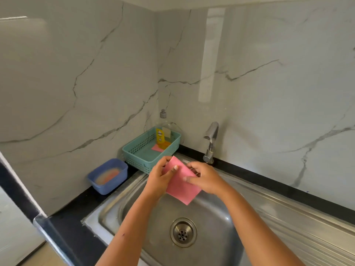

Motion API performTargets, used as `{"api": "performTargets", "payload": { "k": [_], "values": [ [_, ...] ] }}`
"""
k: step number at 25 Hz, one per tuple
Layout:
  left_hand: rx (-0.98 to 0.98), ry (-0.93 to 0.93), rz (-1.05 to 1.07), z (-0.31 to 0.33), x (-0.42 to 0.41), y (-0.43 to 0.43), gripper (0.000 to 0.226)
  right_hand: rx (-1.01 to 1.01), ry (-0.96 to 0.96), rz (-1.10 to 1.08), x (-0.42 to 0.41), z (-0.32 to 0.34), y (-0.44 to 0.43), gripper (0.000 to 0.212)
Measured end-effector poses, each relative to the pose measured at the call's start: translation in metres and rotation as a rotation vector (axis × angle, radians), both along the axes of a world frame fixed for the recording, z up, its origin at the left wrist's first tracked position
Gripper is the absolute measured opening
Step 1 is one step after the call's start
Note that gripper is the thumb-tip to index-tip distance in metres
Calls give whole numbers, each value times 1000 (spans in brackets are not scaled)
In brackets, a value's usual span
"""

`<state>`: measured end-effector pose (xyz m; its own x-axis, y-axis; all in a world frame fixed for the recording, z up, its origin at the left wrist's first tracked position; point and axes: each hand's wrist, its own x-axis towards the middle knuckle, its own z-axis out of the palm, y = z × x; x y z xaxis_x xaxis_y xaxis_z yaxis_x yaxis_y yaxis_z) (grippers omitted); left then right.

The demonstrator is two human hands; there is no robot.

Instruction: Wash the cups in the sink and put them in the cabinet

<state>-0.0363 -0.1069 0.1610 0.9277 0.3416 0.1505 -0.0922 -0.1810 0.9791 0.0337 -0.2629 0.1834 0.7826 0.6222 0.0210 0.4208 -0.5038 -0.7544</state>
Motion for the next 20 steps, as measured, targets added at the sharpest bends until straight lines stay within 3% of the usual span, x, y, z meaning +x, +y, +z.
{"api": "performTargets", "payload": {
  "k": [1,4,8,13,17,20],
  "values": [
    [27,24,30,-6,8,27,11,-24,9,17,7,-3,24,13],
    [48,118,104,-19,31,101,11,-103,-24,15,30,-3,94,8],
    [74,126,180,-18,71,180,33,-168,-146,-84,72,9,179,12],
    [161,140,228,-15,100,220,32,-273,-417,-239,118,-5,236,19],
    [159,195,185,-46,97,224,34,-658,-209,-55,112,-51,257,24],
    [166,187,194,-55,94,226,32,-436,-131,-181,109,-51,245,12]
  ]
}}
